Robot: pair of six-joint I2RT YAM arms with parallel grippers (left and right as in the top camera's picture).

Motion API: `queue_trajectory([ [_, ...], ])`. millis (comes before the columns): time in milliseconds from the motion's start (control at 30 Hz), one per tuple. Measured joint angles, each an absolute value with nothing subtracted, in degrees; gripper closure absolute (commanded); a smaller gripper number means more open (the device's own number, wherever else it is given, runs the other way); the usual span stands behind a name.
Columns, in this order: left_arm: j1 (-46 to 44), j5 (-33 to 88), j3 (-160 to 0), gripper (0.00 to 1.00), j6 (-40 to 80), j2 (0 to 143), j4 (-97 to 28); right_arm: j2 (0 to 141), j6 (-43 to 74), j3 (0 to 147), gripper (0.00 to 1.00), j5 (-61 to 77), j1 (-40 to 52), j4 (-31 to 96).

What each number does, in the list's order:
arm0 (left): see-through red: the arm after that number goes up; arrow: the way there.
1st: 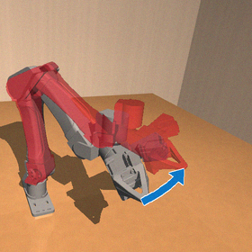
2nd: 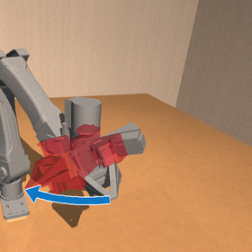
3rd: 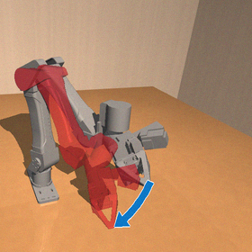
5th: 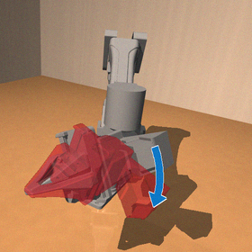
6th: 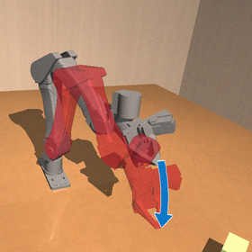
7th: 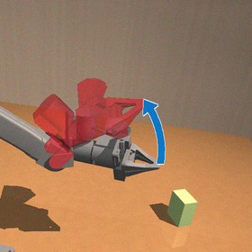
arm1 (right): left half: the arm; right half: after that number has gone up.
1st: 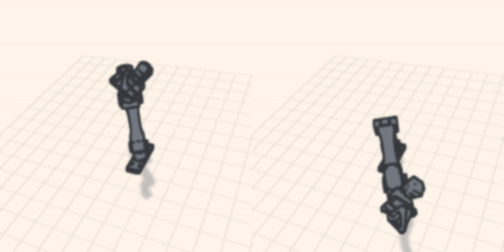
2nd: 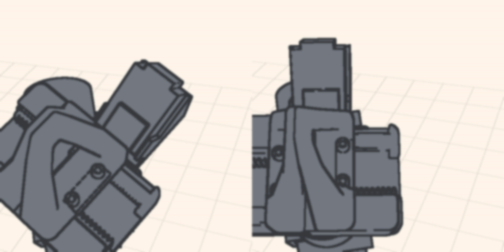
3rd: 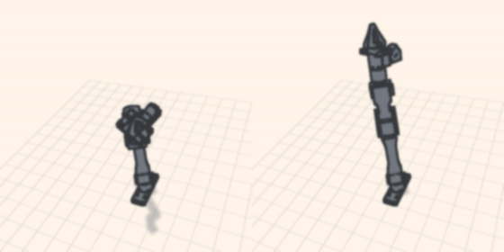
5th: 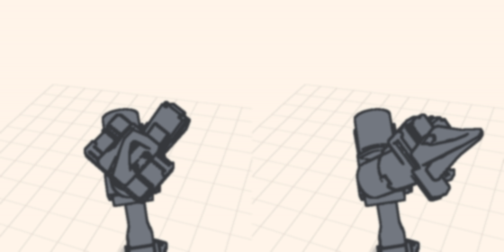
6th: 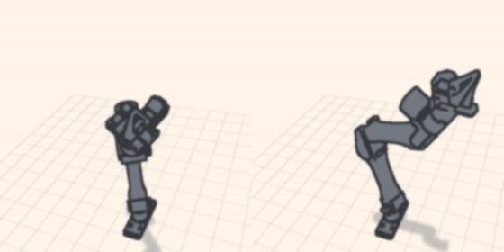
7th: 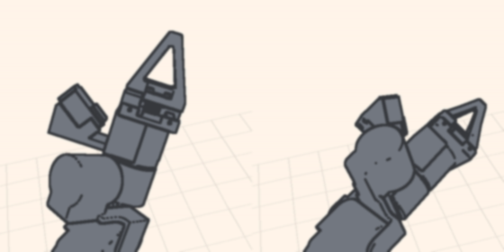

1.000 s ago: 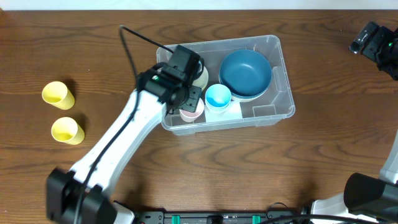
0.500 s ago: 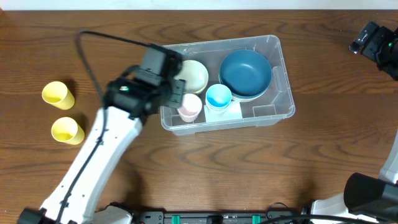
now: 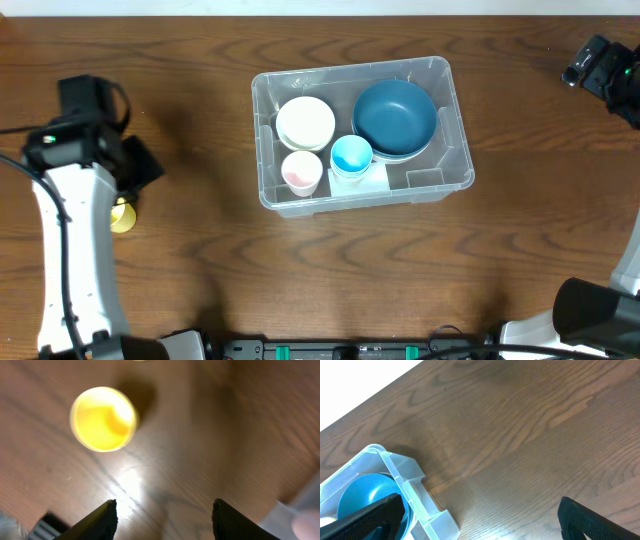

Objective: Pack container
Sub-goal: 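Release the pink cup and move the left gripper to a yellow cup, then grasp the rim of the yellow cup with the left gripper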

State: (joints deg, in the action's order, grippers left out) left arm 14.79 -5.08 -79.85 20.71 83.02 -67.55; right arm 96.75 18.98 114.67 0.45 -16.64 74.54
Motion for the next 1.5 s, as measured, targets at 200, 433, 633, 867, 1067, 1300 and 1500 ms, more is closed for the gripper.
queue_trajectory([
  [200, 21.6, -5.2, -79.9, 0.39, 21.7, 88.4, -66.8, 96.7, 19.0, 114.7, 0.01, 0.5, -16.6, 74.6],
  [433, 22.4, -5.1, -79.8, 0.39, 22.1, 95.4, -63.3, 96.7, 19.0, 114.7, 0.01, 0.5, -16.6, 74.5],
  [633, 22.4, -5.1, -79.8, 0.39, 21.0, 101.1, -61.0, 96.7, 19.0, 114.7, 0.01, 0.5, -16.6, 74.5],
  [867, 22.4, -5.1, -79.8, 0.39, 19.4, 104.2, -58.0, 96.7, 19.0, 114.7, 0.01, 0.5, -16.6, 74.5],
  [1067, 22.4, -5.1, -79.8, 0.39, 18.0, 105.8, -55.4, 96.7, 19.0, 114.7, 0.01, 0.4, -16.6, 74.5],
  [1300, 22.4, -5.1, -79.8, 0.47, 17.1, 106.9, -54.5, 96.7, 19.0, 114.7, 0.01, 0.5, -16.6, 74.5],
  [1500, 22.4, -5.1, -79.8, 0.47, 16.6, 107.2, -53.7, 96.7, 19.0, 114.7, 0.01, 0.5, -16.6, 74.5],
])
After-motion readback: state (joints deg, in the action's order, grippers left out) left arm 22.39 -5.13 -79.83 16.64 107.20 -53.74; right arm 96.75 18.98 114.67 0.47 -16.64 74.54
